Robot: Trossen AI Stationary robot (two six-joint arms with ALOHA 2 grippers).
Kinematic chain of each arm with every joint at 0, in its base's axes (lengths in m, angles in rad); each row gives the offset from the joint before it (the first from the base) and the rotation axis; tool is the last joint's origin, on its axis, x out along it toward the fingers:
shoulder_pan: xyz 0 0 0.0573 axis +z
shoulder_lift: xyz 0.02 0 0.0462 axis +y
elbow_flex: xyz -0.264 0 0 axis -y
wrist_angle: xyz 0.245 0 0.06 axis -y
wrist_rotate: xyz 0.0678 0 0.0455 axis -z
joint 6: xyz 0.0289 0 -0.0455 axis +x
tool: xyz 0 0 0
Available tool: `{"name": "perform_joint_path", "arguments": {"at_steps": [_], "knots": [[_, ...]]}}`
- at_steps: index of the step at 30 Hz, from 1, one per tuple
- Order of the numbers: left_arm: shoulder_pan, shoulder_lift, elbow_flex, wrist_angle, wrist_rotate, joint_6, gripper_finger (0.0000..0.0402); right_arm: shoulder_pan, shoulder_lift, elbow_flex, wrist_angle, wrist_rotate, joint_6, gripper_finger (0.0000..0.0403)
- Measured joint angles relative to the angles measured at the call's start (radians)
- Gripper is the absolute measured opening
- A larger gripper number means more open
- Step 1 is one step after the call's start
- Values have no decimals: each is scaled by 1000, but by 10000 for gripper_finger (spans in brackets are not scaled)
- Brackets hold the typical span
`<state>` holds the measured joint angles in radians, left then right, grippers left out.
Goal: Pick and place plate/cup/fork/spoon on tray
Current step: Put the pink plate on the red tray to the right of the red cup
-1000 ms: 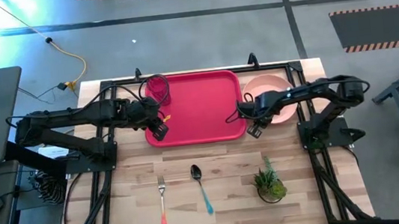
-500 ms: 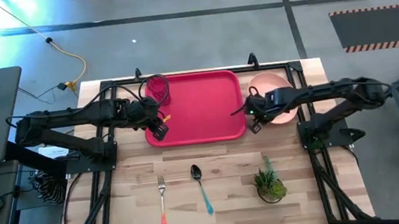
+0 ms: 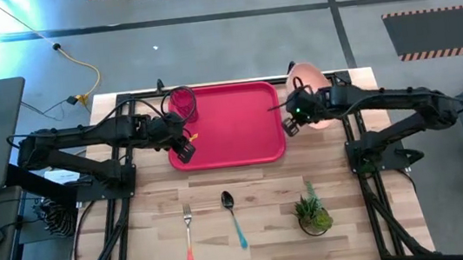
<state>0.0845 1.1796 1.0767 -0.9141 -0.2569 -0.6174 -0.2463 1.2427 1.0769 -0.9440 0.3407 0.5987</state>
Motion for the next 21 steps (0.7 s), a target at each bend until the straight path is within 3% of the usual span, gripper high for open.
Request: {"name": "perform_joint_path", "arguments": {"at_steps": [11, 21], "knots": [[0, 0, 0, 0, 0, -2, 62, -43, 1, 183, 82, 62, -257, 1], [0, -2, 1, -2, 0, -27, 62, -40, 94, 310, 209, -23, -657, 0]]}}
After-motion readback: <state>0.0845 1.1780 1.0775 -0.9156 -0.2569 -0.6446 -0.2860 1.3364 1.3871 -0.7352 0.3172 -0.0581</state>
